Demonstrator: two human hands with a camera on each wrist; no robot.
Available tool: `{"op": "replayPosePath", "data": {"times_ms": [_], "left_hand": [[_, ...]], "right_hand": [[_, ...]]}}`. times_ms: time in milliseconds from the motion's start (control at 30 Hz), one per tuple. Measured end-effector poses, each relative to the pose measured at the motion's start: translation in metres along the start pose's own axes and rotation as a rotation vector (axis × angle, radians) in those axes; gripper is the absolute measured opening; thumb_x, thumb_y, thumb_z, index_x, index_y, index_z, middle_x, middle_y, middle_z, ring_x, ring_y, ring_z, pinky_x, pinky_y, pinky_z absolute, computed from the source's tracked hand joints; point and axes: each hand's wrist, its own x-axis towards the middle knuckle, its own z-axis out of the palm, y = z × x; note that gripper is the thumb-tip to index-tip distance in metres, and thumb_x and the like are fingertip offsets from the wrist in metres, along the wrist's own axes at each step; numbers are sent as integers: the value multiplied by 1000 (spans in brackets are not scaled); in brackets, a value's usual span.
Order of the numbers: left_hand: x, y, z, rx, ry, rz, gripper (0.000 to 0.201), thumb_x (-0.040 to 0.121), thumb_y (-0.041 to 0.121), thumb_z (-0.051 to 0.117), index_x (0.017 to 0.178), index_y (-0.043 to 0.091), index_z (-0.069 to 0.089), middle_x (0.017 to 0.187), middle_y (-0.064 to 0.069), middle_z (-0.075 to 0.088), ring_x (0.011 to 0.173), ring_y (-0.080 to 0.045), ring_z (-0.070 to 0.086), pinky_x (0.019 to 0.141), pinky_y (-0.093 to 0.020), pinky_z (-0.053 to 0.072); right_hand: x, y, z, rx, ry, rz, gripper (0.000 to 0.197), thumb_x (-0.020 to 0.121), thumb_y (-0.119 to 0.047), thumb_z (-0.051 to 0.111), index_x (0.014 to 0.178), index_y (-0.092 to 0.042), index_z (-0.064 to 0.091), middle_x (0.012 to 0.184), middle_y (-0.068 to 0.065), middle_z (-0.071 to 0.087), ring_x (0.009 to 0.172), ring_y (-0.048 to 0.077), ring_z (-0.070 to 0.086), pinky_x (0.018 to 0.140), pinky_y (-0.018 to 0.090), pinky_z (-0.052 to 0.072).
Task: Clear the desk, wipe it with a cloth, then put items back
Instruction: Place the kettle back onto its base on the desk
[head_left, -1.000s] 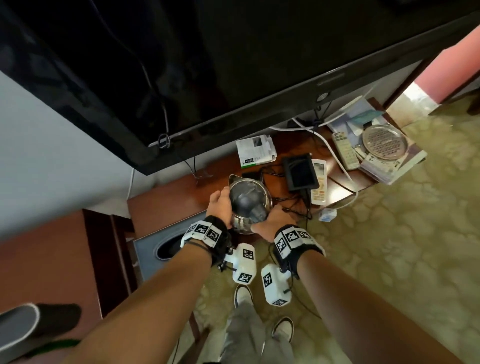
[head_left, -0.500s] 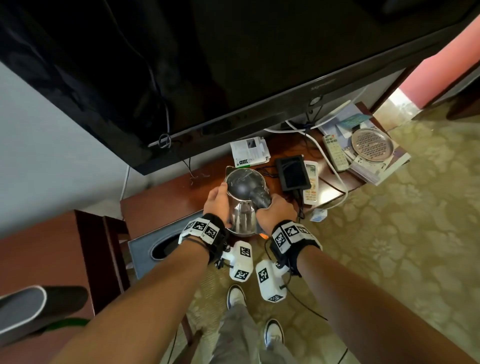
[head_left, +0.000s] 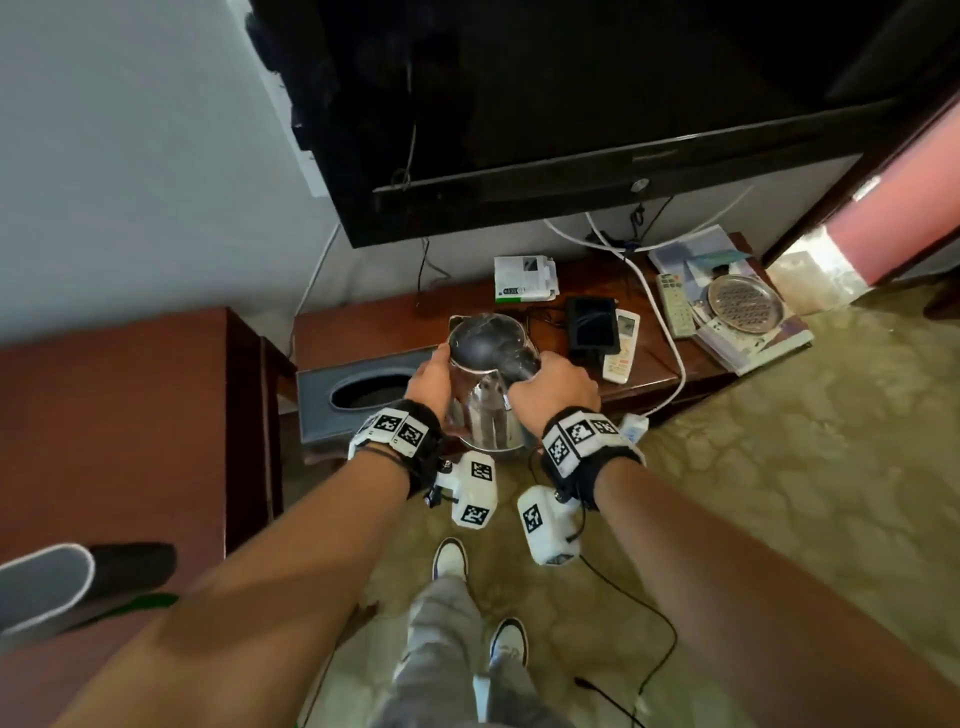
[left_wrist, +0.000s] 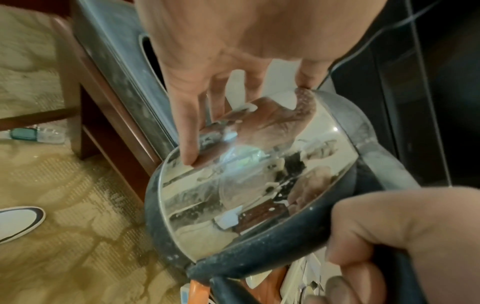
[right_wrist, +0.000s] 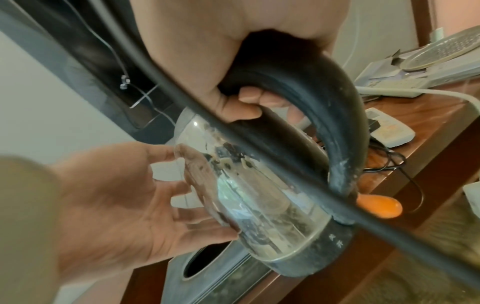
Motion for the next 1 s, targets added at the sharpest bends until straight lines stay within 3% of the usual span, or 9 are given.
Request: {"op": "replayPosePath", "data": {"times_ms": [67,267,400,533,600,700,800,867,1000], "left_hand": [[-17,-7,-18,-2,30,9,56,75,74,51,95,25,69,110,-10,70,104,-31,62,97,-52,50],[-70,-26,-95,-83,210,60,48,70,73,57,82,29,72,100,-5,72,99,-30,67,91,-53,55],[-118,-32,-151,-226,286,100,32,87,54,56,84,25,69,95,-2,67,86,-26,63,63,-45,61],[-148,-53,-230,-196,451,154,27,76,51,55,75,29,71,101,-4,70,94,-26,66,87,-47,57],[-168,-66,-270,-182,528,210,19,92,38,52,93,27,68,107,-7,68,85,-20,64,76,-33,55],[-199,-89,-326,-331,591,255,39,100,33,47,121,6,65,125,-24,64,63,-12,54,57,-27,45],[-229,-116,-387,-368,664,279,27,101,26,45,99,10,67,103,-26,66,57,-10,49,54,-24,45],[-247,-133,-428,-387,715,290,27,101,25,45,81,18,61,84,-10,60,59,-9,49,59,-23,46],[-276,-160,-503,-500,723,306,24,99,28,48,78,27,59,80,2,60,66,-12,54,79,-38,46]], "right_hand": [[-18,-5,4,-2,-1,-48,25,82,-30,62,104,-20,65,99,7,68,97,34,62,87,36,49],[-76,-43,26,-6,-56,-210,18,79,-27,60,96,-20,63,91,3,64,92,31,61,86,37,52],[-113,-85,45,-7,-91,-345,22,80,-29,61,99,-19,65,97,5,68,92,31,61,80,32,50],[-160,-134,76,9,-156,-463,16,79,-26,60,92,-17,64,94,7,68,87,32,58,74,31,44],[-191,-160,95,7,-190,-523,15,78,-25,60,91,-18,64,95,7,68,87,33,59,75,32,46],[-243,-194,131,-4,-225,-605,16,77,-26,60,91,-19,62,99,8,69,95,35,61,83,36,51],[-299,-225,168,-1,-256,-661,11,77,-25,60,87,-19,60,92,7,65,93,34,59,82,35,49],[-335,-244,192,-3,-267,-684,12,78,-24,60,88,-18,63,87,4,62,90,33,58,82,34,49],[-399,-279,238,7,-283,-696,16,78,-25,60,91,-17,66,86,3,64,86,31,58,79,31,49]]}}
